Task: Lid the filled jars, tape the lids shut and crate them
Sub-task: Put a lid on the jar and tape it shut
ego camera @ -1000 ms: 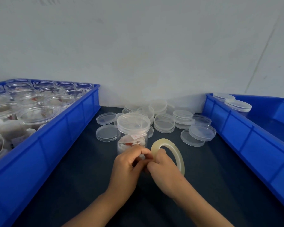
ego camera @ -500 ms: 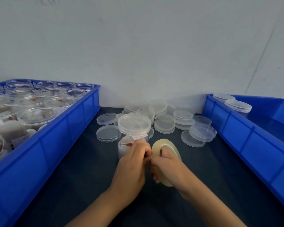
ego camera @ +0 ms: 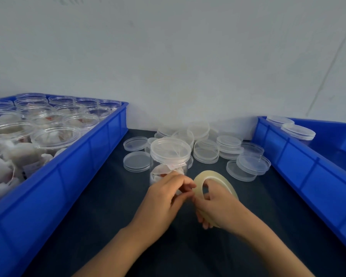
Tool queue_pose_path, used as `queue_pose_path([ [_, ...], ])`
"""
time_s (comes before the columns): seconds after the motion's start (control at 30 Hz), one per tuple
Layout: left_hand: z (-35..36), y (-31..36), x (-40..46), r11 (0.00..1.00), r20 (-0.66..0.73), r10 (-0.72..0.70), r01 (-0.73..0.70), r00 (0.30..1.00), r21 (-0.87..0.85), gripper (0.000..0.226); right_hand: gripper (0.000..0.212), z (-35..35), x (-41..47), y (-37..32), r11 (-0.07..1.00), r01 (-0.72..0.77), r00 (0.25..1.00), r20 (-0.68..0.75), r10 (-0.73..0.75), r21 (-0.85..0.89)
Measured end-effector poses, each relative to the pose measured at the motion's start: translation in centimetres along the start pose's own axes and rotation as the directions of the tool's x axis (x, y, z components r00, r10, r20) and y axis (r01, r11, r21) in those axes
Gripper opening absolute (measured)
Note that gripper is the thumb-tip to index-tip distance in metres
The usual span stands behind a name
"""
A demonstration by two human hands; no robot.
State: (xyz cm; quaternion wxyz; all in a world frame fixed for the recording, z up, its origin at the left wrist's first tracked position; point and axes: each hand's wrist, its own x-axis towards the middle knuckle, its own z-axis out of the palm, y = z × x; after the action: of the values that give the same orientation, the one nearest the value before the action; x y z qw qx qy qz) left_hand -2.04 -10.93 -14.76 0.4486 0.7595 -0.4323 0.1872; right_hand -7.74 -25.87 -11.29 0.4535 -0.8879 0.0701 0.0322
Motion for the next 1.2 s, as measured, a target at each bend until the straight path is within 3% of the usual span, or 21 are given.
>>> queue_pose_path([
  [0.17,0.2,0.4,0.0,0.995,-0.053,-0.069,0.065,0.996,-0.079,0.015,0.019,-0.6,0.0,0.1,0.999,0.004,1.0,-0.016,-0.005,-0.044],
  [0.43,0.1,0.7,-0.2,0.995,-0.113,-0.101,0.102,0.988,0.006,0.015,0.026,-0.8,-0.3,-0.3,1.0,-0.004,0.998,-0.064,0.004,-0.009],
  [0.63,-0.8,0.9,0.4,0.986,-0.128,0.005,0.017,0.992,0.163,0.014,0.025,-0.8,-0.2,0.5,0.948,0.105,0.978,-0.14,-0.153,-0.3],
  [0.77,-1.1,0.7,0.8,0.976,-0.165,0.021,0.016,0.986,0.216,0.014,0.026,-1.5,0.2,1.2,0.815,0.126,0.968,-0.109,-0.226,-0.566],
  [1.03,-1.8,0.7,0.8,0.943,-0.269,0.088,0.007,0.959,0.333,0.011,0.027,-1.8,0.8,1.1,0.945,0.189,0.969,-0.103,-0.223,-0.266],
  [1.2,-2.1,0.7,1.0,0.931,-0.307,0.151,-0.031,0.94,0.363,0.01,0.011,-1.6,0.8,1.0,0.945,0.203,0.945,-0.202,-0.258,-0.256],
])
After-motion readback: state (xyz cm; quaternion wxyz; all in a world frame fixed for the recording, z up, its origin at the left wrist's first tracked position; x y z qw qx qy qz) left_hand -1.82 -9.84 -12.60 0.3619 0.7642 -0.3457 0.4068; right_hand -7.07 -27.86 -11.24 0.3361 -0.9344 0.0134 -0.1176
